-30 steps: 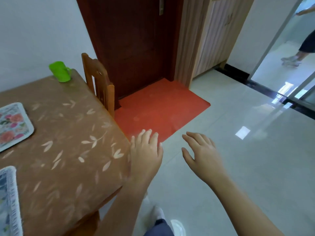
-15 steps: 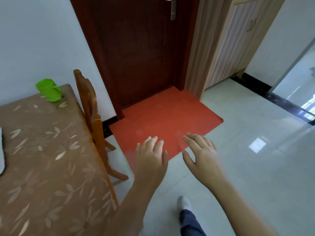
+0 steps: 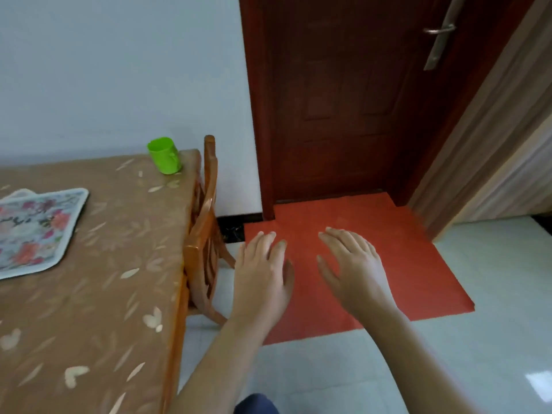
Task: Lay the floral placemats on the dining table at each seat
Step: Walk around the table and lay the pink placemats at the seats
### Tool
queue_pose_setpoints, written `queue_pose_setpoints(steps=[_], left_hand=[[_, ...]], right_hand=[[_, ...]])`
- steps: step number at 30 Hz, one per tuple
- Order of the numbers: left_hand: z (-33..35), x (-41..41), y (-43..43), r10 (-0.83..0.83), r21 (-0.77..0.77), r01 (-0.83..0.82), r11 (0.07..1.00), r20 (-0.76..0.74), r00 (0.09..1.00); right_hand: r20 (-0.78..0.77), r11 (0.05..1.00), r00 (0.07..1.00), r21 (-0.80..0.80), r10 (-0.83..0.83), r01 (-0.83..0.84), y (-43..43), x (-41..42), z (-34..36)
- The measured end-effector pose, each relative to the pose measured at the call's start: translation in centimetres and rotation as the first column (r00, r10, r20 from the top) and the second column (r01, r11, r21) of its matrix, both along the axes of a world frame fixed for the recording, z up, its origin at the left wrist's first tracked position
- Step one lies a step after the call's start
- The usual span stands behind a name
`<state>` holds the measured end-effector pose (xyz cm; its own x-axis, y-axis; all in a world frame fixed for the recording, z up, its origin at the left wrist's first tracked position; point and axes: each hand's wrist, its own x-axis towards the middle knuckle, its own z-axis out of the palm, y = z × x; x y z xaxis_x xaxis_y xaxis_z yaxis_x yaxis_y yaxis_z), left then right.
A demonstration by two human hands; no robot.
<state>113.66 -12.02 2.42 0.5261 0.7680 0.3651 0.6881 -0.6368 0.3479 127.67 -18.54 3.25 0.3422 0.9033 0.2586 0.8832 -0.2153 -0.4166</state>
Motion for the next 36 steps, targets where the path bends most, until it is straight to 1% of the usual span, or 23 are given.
queue_pose_setpoints(steps=[3, 6, 9, 11, 13, 15, 20, 23, 25, 28, 31, 36], left_hand=[[0.4, -0.6, 3.0, 0.105, -0.009, -0.105, 0.994, -0.031, 0.994], [0.2, -1.6, 6.8, 0.217, -0.002, -0.217, 0.976, -0.029, 0.976], [-0.4, -2.9, 11.1, 0.289, 0.003, -0.289, 0.957, -0.004, 0.957], [-0.7, -4.1, 14.1, 0.355, -0.015, -0.355, 0.935, 0.013, 0.935], [-0.8, -5.7, 17.3, 0.443, -0.031, -0.442, 0.896, 0.031, 0.896], [-0.9, -7.6, 20.2, 0.528, -0.048, -0.527, 0.849, 0.008, 0.849], [-1.3, -13.1, 25.4, 0.670, -0.079, -0.670, 0.738, -0.033, 0.741], [-1.9, -15.6, 26.5, 0.760, -0.093, -0.758, 0.645, -0.029, 0.650], [-2.5, -16.5, 26.5, 0.789, -0.114, -0.786, 0.608, -0.019, 0.614], [-3.6, -17.8, 27.2, 0.850, -0.137, -0.844, 0.518, -0.024, 0.526], [-4.3, -18.6, 28.5, 0.906, -0.153, -0.897, 0.414, -0.026, 0.423], [-4.9, -19.3, 30.9, 0.967, -0.134, -0.961, 0.241, -0.046, 0.249]], right_hand=[[-0.009, 0.994, 0.994, -0.006, 0.112, -0.112, 4.0, -0.5, -0.5], [0.000, 0.979, 0.979, -0.001, 0.205, -0.205, 8.7, -1.0, -0.9], [0.012, 0.957, 0.959, 0.065, 0.283, -0.283, 13.9, -2.1, -1.0], [0.044, 0.919, 0.927, 0.122, 0.372, -0.375, 17.7, -3.4, -0.8], [0.104, 0.855, 0.870, 0.158, 0.483, -0.494, 21.8, -5.1, -0.3], [0.122, 0.793, 0.809, 0.156, 0.575, -0.588, 25.9, -7.0, 0.1], [0.138, 0.691, 0.704, 0.136, 0.697, -0.710, 33.8, -12.0, 0.3], [0.154, 0.597, 0.604, 0.098, 0.782, -0.797, 37.0, -14.6, 0.0], [0.161, 0.543, 0.546, 0.066, 0.822, -0.837, 38.2, -15.7, -0.3], [0.156, 0.441, 0.442, 0.042, 0.884, -0.897, 40.9, -17.6, -0.9], [0.115, 0.334, 0.336, 0.037, 0.935, -0.942, 44.0, -19.4, -1.9], [0.122, 0.181, 0.177, -0.024, 0.977, -0.983, 49.3, -21.9, -2.9]])
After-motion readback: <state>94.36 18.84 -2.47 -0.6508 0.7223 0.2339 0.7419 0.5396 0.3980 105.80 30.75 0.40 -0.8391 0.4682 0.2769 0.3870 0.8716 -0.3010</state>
